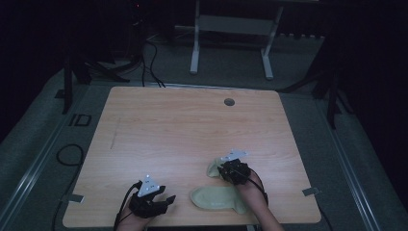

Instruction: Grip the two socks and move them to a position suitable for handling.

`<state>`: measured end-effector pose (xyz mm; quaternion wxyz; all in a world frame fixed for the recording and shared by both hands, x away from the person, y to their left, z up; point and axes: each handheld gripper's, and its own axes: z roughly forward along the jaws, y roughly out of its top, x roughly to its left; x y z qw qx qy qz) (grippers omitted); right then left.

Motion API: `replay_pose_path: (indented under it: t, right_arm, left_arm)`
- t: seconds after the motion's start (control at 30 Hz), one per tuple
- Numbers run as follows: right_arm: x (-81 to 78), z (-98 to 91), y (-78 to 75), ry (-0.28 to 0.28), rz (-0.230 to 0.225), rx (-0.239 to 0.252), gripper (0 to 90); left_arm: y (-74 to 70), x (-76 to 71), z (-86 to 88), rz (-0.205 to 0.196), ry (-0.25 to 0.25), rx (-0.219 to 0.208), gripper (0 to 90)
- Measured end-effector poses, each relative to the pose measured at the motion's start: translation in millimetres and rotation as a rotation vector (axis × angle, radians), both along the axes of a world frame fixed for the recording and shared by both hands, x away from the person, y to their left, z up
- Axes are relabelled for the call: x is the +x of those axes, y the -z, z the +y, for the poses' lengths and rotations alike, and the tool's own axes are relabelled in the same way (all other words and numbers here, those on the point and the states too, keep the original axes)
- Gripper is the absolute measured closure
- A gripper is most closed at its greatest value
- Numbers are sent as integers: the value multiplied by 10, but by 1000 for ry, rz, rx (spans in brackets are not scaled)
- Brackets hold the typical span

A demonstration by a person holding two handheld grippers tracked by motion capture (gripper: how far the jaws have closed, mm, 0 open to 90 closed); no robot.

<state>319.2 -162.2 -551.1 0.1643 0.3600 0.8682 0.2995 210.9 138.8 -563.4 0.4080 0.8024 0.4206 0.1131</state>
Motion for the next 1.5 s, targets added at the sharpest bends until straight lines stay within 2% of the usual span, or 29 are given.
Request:
replay_pose_path:
  t: [0.03,0.07,0.1,0.13,0.17,0.2,0.23,0.3,0.33,0.47,0.5,0.6,0.7,0.8,0.9,0.93,0.97,1.03,1.1,1.17,1.3,1.4,1.5]
  right_arm:
    - [-3,8,5,-1,-6,-2,779]
    - [8,14,2,-6,4,2,731]
    - [8,14,2,-6,4,2,731]
    - [17,6,-35,-12,21,8,677]
    - [17,6,-35,-12,21,8,677]
    - [17,-10,-67,-11,26,15,651]
    - [16,-65,-162,-3,15,40,615]
    - [36,-131,-264,7,6,49,599]
    - [36,-131,-264,7,6,49,599]
    - [116,-245,-422,33,-18,58,589]
    - [145,-273,-447,36,-10,74,590]
    - [171,-280,-433,25,-1,67,589]
    - [201,-269,-360,16,28,58,590]
    - [209,-250,-256,5,57,44,595]
    - [223,-238,-124,-7,90,8,646]
    - [223,-238,-124,-7,90,8,646]
    - [225,-240,-103,-8,95,-2,695]
    - [225,-237,-63,-18,100,-16,726]
    - [216,-239,-53,-21,102,-1,771]
    - [200,-231,-50,-36,90,-11,802]
    - [186,-220,-47,-40,77,-19,820]
    - [181,-220,-42,-38,71,-15,825]
    - [182,-217,-42,-36,72,-15,826]
  left_arm:
    - [-6,15,1,0,-2,0,456]
    - [-13,33,-1,1,0,1,456]
    - [-23,51,-12,1,0,0,456]
    - [-34,72,-24,-2,4,0,456]
    - [-52,95,-38,-1,7,0,456]
    - [-72,121,-53,-2,12,-2,456]
    - [-122,181,-92,-4,30,-11,454]
    - [-148,218,-121,-3,41,-12,406]
    - [-173,262,-158,3,54,-13,406]
    - [-281,432,-368,13,109,-7,372]
    - [-303,474,-429,7,120,1,372]
    - [-334,619,-604,-3,153,30,371]
    - [-323,788,-747,4,155,19,359]
    - [-301,946,-900,39,166,19,360]
    - [-256,1059,-1045,61,182,67,396]
    - [-238,1088,-1078,69,184,77,396]
    - [-219,1111,-1104,75,187,88,424]
    - [-170,1150,-1145,91,196,102,429]
    - [-119,1186,-1176,107,189,122,451]
    - [-99,1199,-1193,103,187,137,518]
    - [-77,1212,-1209,105,178,130,592]
    - [-72,1212,-1231,100,181,128,695]
    - [-67,1217,-1266,108,192,119,732]
